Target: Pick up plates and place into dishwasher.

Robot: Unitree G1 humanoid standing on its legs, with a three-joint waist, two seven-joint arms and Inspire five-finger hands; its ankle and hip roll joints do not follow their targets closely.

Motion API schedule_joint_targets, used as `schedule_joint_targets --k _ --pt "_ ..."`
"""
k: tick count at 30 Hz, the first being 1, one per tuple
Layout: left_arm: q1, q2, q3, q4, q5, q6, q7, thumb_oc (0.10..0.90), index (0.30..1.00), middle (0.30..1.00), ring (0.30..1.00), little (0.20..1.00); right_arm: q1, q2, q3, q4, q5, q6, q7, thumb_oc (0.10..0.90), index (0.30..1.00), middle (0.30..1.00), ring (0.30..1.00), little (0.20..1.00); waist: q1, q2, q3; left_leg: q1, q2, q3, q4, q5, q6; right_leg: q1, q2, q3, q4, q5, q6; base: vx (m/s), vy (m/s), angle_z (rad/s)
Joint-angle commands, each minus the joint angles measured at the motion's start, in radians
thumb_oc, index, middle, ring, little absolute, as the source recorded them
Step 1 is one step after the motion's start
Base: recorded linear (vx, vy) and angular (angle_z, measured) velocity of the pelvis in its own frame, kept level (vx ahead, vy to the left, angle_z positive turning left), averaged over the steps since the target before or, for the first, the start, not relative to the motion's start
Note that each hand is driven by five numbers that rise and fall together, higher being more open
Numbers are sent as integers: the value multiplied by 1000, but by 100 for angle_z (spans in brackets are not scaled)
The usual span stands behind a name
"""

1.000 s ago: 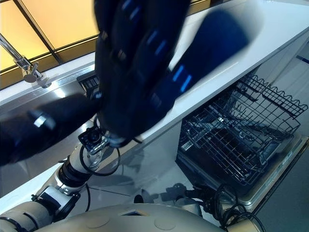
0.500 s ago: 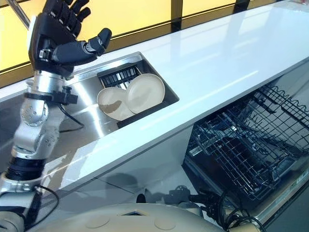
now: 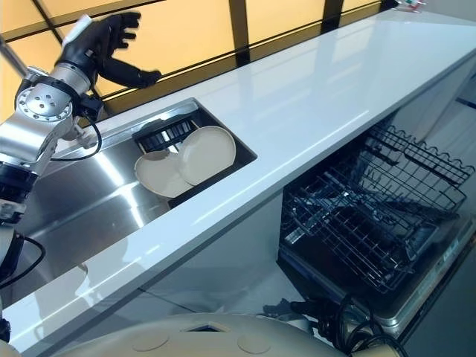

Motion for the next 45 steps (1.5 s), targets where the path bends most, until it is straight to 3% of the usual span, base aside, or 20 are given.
schedule_joint_targets --k 1,10,20,26,36,45 --pt "-246 54 4 111 44 -7 -69 800 900 900 900 900 0 -29 27 36 -37 -7 -9 800 900 900 900 900 3 32 -7 18 -75 52 9 -140 48 -87 13 -20 130 -67 103 67 40 -22" --pt "-287 23 -62 277 146 66 -185 800 900 900 900 900 5 -31 24 38 -24 -19 -27 800 900 900 900 900 -17 32 15 11 -82 73 18 -149 57 -110 4 -17 153 -69 117 61 42 -14" --pt "-269 8 -66 340 177 128 -253 800 900 900 900 900 14 -42 29 17 -27 -26 -30 800 900 900 900 900 -28 33 48 -2 -89 89 23 -151 64 -132 -5 -18 170 -69 126 34 47 -6" --pt "-252 -5 -66 341 140 158 -294 800 900 900 900 900 8 -50 29 8 -34 -30 -25 800 900 900 900 900 -27 36 65 -12 -96 91 28 -152 68 -145 -9 -19 185 -71 130 25 43 -9" --pt "-204 -71 -1 348 -13 163 -274 800 900 900 900 900 7 -53 38 2 -53 -30 -29 800 900 900 900 900 -32 34 84 -14 -104 101 37 -157 71 -150 -16 -24 196 -72 135 42 25 -3" --pt "-175 -92 27 365 -24 174 -340 800 900 900 900 900 7 -52 34 -3 -70 -27 -27 800 900 900 900 900 -36 35 94 -19 -106 109 42 -158 73 -158 -21 -28 202 -71 140 0 1 -6"
